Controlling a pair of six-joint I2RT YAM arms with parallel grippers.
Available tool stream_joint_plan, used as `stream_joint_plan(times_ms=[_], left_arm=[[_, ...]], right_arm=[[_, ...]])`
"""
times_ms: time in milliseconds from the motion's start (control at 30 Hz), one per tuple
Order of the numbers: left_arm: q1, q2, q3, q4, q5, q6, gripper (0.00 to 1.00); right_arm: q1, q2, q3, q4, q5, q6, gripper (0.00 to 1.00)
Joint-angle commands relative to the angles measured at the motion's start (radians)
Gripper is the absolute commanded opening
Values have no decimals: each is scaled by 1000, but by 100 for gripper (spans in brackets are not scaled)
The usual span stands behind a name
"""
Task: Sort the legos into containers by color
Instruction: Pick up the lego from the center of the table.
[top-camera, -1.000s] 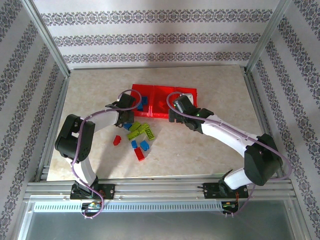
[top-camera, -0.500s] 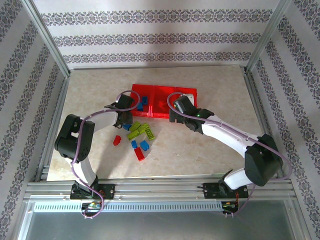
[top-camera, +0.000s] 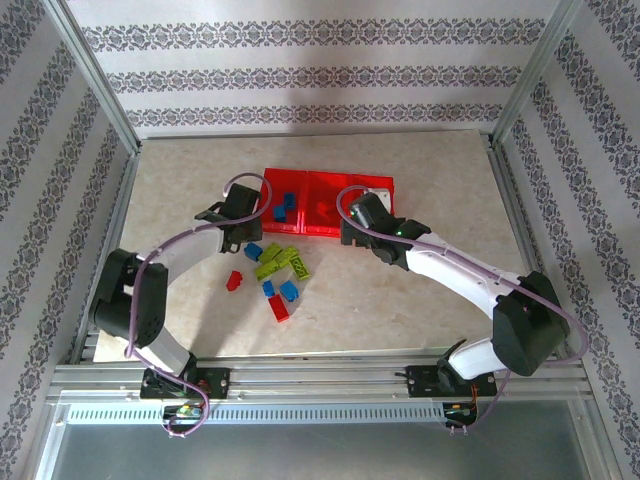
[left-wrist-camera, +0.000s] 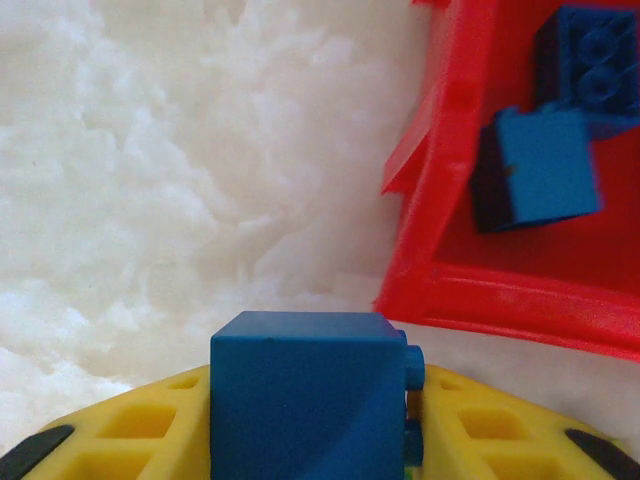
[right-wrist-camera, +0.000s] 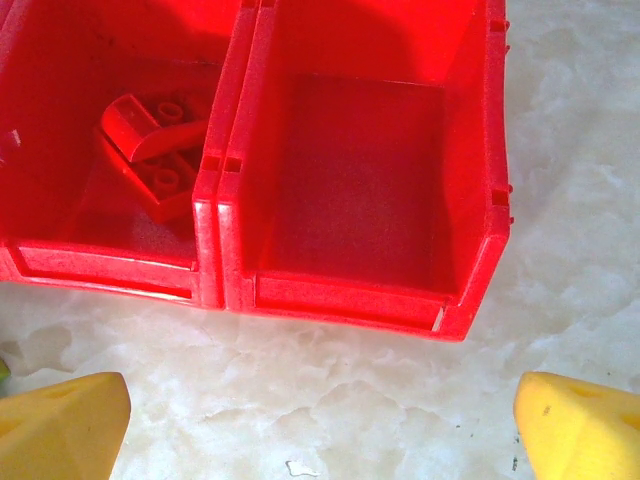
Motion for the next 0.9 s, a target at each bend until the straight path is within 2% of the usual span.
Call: stream_joint_plan(times_ms=[0,300,567,867], left_arm=[[14,-54,-7,22,30,-34,39],[3,-35,62,105,96,-55,38],[-15,79,187,138,135,-38,38],[-29,256,370,80,155,9,38]], right_arm=[[-6,-22,-11,-3,40,26,98],[-9,-30,-14,-6,61,69,98],[-8,-65,-43,8,75,73,98],[-11,-91,-59,11,101,93,98]])
